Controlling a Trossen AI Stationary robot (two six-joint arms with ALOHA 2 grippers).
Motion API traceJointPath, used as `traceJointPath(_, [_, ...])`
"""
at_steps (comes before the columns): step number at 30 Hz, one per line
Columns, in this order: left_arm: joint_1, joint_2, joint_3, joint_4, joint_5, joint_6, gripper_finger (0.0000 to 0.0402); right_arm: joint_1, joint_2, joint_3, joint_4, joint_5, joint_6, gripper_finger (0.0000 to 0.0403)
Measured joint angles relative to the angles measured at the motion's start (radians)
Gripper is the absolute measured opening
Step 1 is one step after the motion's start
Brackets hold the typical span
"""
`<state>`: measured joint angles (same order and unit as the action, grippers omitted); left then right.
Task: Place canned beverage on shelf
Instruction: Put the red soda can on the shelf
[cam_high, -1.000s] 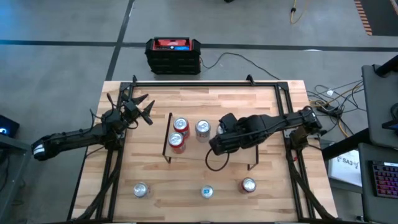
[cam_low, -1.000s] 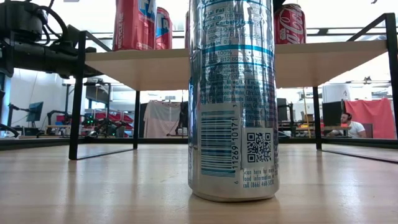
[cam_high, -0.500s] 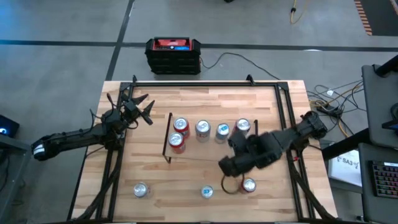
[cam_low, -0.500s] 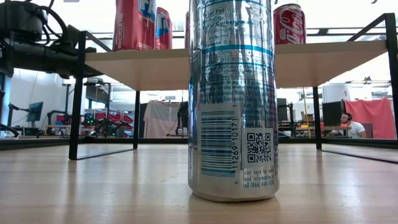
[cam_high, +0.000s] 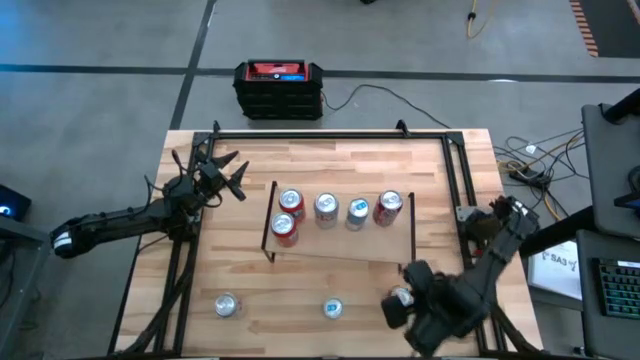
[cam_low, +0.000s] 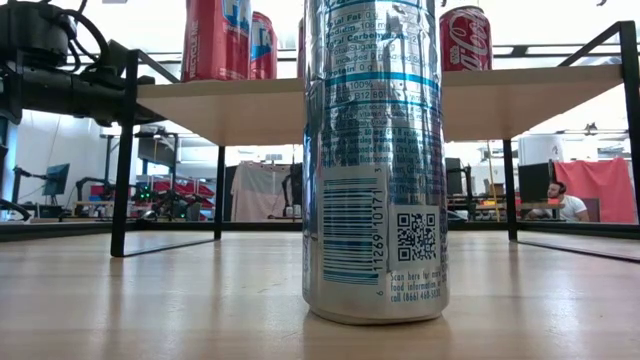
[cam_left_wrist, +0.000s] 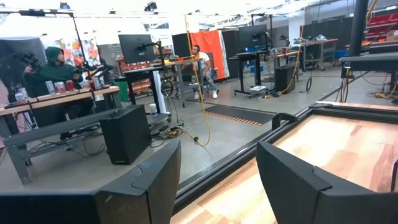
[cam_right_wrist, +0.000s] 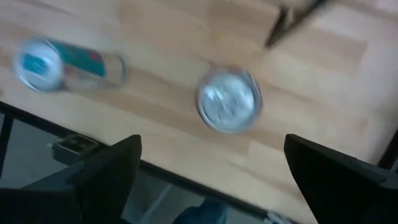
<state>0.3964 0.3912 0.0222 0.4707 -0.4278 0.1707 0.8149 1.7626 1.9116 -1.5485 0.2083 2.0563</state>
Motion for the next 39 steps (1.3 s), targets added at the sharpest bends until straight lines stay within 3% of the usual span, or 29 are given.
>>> traceJointPath(9, [0.0,0.0,0.0,0.0,0.0,0.0,0.0195,0.147,0.001,-0.131,0.149,0.0,0.276,0.0382])
traceJointPath(35, [0.0,0.0,0.0,0.0,0.0,0.0,0.0195,0.139,0.007,-0.114,0.195,0.02,0.267,0.0382])
traceJointPath(39, [0.0,0.0,0.0,0.0,0.0,0.0,0.0195,0.119,0.025,-0.134,0.169,0.028,0.171,0.0382])
